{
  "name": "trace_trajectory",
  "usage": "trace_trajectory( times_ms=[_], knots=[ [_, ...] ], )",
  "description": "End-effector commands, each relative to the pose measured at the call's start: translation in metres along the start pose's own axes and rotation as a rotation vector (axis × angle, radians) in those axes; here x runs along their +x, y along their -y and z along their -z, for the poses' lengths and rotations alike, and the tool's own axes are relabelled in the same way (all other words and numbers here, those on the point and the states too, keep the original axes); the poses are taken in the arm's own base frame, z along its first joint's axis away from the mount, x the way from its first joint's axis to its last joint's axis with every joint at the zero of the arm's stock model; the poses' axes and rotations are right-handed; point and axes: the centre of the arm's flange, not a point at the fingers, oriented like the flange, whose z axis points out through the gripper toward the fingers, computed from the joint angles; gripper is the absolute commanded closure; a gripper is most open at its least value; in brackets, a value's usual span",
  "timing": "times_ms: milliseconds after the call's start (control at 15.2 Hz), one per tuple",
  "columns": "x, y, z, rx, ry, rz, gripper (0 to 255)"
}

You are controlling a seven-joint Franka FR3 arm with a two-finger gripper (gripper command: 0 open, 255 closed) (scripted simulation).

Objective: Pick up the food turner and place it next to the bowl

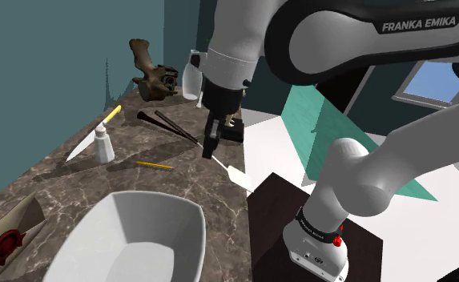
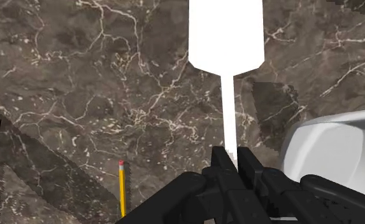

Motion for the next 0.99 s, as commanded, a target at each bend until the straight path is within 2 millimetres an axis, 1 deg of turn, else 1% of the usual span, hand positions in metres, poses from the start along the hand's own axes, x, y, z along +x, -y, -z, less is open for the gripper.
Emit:
trace_trajectory(
  times_ms=[0,924],
  knots=[
    [-0.002,0.001,-0.011,0.0,0.0,0.0,255],
    [-0.007,0.001,-0.084,0.0,0.0,0.0,255]
  ],
)
